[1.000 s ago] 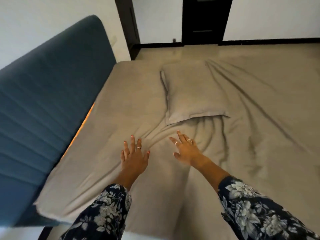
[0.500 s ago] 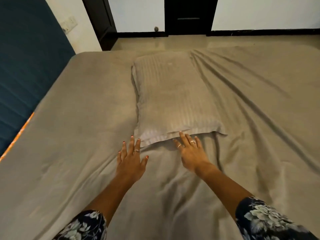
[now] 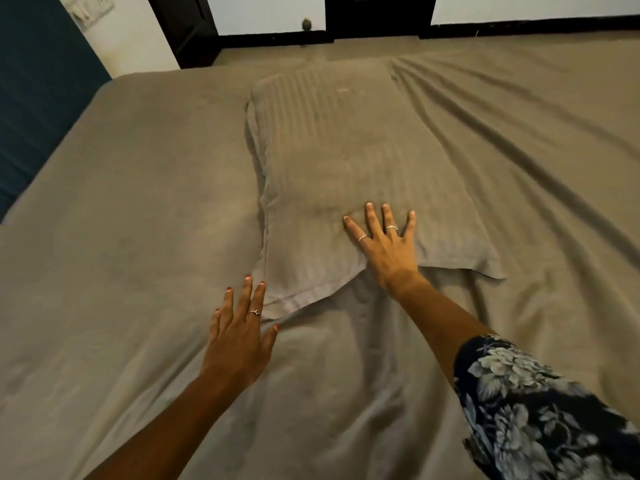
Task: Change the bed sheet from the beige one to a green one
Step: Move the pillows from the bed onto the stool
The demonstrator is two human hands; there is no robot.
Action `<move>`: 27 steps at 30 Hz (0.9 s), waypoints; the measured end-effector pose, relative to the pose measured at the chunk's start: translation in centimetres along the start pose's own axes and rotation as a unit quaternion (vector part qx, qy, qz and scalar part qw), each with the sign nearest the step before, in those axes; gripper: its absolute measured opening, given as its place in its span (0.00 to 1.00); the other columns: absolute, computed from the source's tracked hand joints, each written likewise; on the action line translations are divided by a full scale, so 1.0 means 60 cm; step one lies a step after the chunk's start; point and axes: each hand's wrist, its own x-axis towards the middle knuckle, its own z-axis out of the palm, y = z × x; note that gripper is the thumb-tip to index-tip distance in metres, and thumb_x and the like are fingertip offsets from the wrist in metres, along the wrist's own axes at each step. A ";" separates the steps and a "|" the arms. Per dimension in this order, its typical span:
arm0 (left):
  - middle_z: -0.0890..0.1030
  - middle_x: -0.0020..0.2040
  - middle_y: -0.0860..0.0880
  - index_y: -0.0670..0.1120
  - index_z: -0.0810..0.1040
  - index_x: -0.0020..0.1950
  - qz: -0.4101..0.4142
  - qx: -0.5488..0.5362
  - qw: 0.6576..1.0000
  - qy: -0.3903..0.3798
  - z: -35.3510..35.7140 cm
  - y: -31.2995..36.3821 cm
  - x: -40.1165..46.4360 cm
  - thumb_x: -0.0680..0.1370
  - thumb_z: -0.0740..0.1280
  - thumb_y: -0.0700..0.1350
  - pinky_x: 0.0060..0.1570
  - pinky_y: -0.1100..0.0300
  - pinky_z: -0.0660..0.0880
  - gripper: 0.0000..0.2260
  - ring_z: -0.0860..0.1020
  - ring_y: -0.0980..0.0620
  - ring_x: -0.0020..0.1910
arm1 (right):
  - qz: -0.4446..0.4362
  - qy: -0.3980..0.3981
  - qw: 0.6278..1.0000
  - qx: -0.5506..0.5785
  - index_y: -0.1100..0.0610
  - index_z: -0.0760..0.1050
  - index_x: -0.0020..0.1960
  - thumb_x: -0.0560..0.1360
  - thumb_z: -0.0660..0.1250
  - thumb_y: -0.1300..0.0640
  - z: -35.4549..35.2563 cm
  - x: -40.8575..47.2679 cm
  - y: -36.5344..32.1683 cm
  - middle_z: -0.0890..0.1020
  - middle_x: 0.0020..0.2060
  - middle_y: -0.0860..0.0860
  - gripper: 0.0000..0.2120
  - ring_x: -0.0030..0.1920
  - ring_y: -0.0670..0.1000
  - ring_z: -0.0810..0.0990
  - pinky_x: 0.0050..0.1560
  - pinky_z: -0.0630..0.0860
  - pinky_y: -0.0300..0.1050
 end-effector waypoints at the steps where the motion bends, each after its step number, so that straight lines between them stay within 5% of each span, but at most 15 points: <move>1: 0.27 0.72 0.54 0.50 0.25 0.69 0.002 0.000 1.000 -0.002 0.000 -0.004 0.002 0.81 0.50 0.59 0.74 0.49 0.41 0.34 0.34 0.47 0.76 | -0.007 -0.012 1.000 -0.001 0.42 0.36 0.76 0.79 0.61 0.57 -0.005 0.010 0.003 0.41 0.77 0.56 0.40 0.77 0.62 0.43 0.69 0.43 0.73; 5: 0.25 0.70 0.53 0.49 0.25 0.69 -0.005 0.015 0.999 -0.029 0.001 -0.017 -0.008 0.81 0.50 0.61 0.73 0.49 0.40 0.35 0.31 0.48 0.74 | -0.040 -0.039 0.998 -0.019 0.43 0.46 0.77 0.82 0.53 0.58 -0.032 0.024 0.014 0.56 0.76 0.58 0.28 0.73 0.63 0.61 0.67 0.60 0.69; 8: 0.27 0.71 0.53 0.47 0.25 0.69 -0.017 0.017 0.999 -0.034 -0.017 -0.020 -0.017 0.81 0.49 0.61 0.73 0.49 0.39 0.35 0.32 0.47 0.75 | -0.084 0.005 0.996 -0.009 0.45 0.56 0.75 0.81 0.53 0.60 -0.075 0.016 0.034 0.70 0.68 0.56 0.25 0.63 0.60 0.74 0.55 0.74 0.54; 11: 0.32 0.76 0.52 0.50 0.32 0.76 -0.034 -0.005 0.999 -0.023 -0.046 -0.025 -0.028 0.81 0.49 0.60 0.74 0.48 0.41 0.33 0.35 0.47 0.76 | -0.110 0.036 0.993 -0.001 0.47 0.61 0.73 0.79 0.54 0.60 -0.144 -0.015 0.057 0.74 0.63 0.53 0.24 0.58 0.58 0.78 0.44 0.72 0.48; 17: 0.40 0.79 0.51 0.50 0.44 0.79 -0.047 -0.045 0.998 0.014 -0.104 -0.055 -0.081 0.83 0.52 0.54 0.74 0.47 0.49 0.28 0.41 0.45 0.77 | -0.173 0.026 0.984 0.018 0.43 0.55 0.75 0.77 0.54 0.56 -0.269 -0.180 0.060 0.74 0.64 0.52 0.28 0.57 0.59 0.79 0.42 0.69 0.45; 22: 0.50 0.79 0.48 0.48 0.46 0.79 -0.081 -0.053 0.995 -0.002 -0.085 -0.133 -0.176 0.81 0.45 0.58 0.74 0.43 0.51 0.28 0.48 0.44 0.78 | -0.248 0.110 0.962 0.011 0.48 0.82 0.56 0.67 0.52 0.53 -0.265 -0.465 0.003 0.85 0.43 0.57 0.26 0.35 0.57 0.84 0.28 0.75 0.40; 25: 0.47 0.79 0.48 0.51 0.46 0.79 -0.109 -0.042 0.991 -0.057 -0.074 -0.136 -0.250 0.82 0.47 0.57 0.74 0.46 0.48 0.26 0.46 0.42 0.77 | -0.250 0.088 0.964 0.027 0.49 0.81 0.58 0.66 0.52 0.53 -0.212 -0.612 -0.054 0.85 0.43 0.59 0.26 0.36 0.59 0.85 0.25 0.76 0.44; 27: 0.47 0.79 0.48 0.51 0.47 0.79 -0.084 -0.019 0.993 -0.078 -0.065 -0.128 -0.291 0.82 0.48 0.57 0.74 0.46 0.48 0.27 0.46 0.41 0.77 | -0.218 0.025 0.974 0.063 0.54 0.70 0.68 0.66 0.52 0.53 -0.172 -0.678 -0.090 0.84 0.47 0.60 0.30 0.39 0.61 0.85 0.27 0.78 0.48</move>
